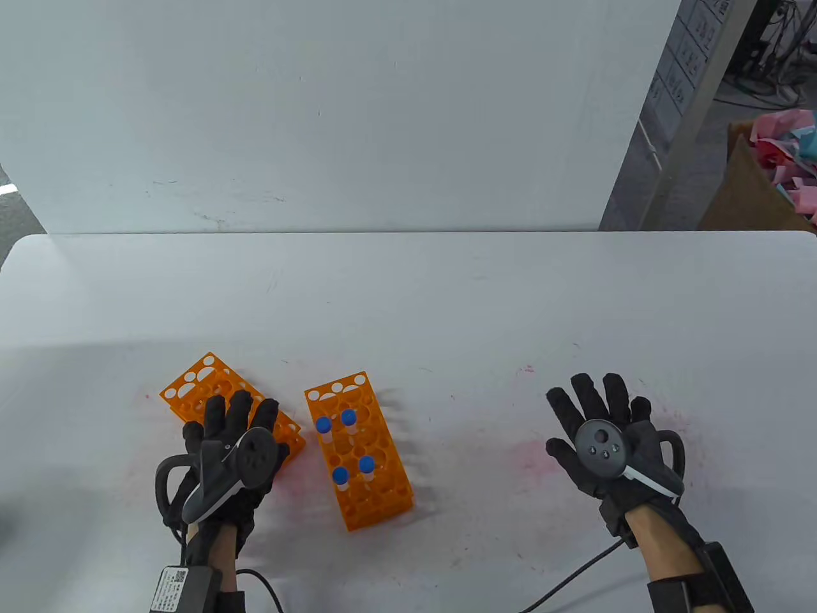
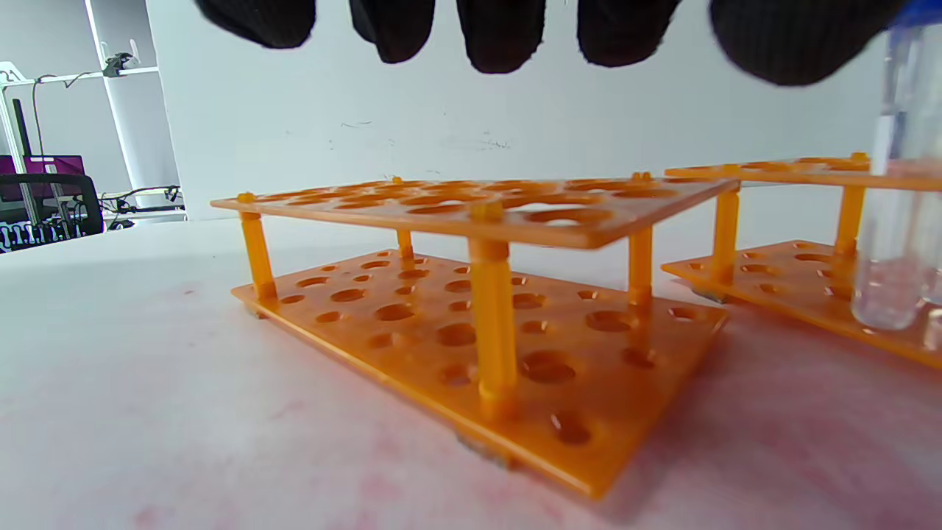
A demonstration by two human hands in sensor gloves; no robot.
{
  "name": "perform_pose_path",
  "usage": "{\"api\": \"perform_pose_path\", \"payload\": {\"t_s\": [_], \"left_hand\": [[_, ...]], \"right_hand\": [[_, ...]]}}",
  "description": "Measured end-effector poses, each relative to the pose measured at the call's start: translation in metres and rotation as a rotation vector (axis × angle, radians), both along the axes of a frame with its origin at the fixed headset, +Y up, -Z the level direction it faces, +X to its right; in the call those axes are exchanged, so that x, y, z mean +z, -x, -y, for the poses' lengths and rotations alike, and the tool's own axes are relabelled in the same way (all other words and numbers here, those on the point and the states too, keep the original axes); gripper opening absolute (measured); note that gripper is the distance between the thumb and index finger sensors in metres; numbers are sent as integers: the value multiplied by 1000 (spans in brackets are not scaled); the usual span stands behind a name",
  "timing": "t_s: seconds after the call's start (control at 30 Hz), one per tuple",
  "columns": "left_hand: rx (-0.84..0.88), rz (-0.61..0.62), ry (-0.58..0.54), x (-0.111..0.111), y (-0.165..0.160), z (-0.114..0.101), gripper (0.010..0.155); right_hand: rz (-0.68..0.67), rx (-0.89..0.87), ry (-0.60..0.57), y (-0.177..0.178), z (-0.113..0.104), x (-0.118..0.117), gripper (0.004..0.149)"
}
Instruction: Transfer 4 test tubes between racks (Left hand only)
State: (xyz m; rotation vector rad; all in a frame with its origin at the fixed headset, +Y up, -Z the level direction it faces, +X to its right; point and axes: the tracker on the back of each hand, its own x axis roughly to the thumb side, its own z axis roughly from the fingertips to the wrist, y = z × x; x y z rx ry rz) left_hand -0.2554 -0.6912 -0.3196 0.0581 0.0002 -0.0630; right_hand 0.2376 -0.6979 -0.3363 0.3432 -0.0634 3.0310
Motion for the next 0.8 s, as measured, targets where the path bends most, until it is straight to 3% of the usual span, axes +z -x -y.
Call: {"api": "perform_pose_path", "payload": {"t_s": [0.3,0.8], "left_hand": [[-1,2,-16,-1,-1,1,70],[90,67,-164,8,-13,-6,67]], "right_hand": [[7,-43,-6,-3,-5,0,69],[-8,-58,19,1,-3,1,67]]}}
